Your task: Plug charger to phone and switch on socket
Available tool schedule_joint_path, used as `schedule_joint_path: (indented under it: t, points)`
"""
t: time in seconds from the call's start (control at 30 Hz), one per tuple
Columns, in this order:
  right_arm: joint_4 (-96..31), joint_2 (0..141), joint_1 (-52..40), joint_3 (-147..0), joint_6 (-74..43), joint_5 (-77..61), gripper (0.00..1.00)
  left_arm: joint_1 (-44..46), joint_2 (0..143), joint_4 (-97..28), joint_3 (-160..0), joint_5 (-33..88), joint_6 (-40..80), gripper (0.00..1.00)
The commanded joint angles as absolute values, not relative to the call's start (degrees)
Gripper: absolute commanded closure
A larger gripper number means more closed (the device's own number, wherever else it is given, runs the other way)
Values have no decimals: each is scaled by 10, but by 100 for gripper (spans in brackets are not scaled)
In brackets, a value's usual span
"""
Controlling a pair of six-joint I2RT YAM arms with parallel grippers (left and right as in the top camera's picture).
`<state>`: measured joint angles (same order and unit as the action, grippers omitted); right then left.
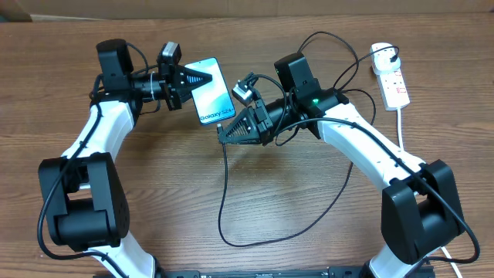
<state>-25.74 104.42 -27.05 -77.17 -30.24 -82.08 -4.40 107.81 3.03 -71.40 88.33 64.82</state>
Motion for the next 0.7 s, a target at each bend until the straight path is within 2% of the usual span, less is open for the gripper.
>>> schedule_joint_path:
  t: [0.0, 0.67]
  points:
    - [-242, 1046, -273, -771, -319, -823, 95, -29, 1076, 33, -729, 905, 647, 96]
    - [-254, 1046, -263, -771, -319, -821, 96, -46, 1076, 33, -729, 906, 648, 96]
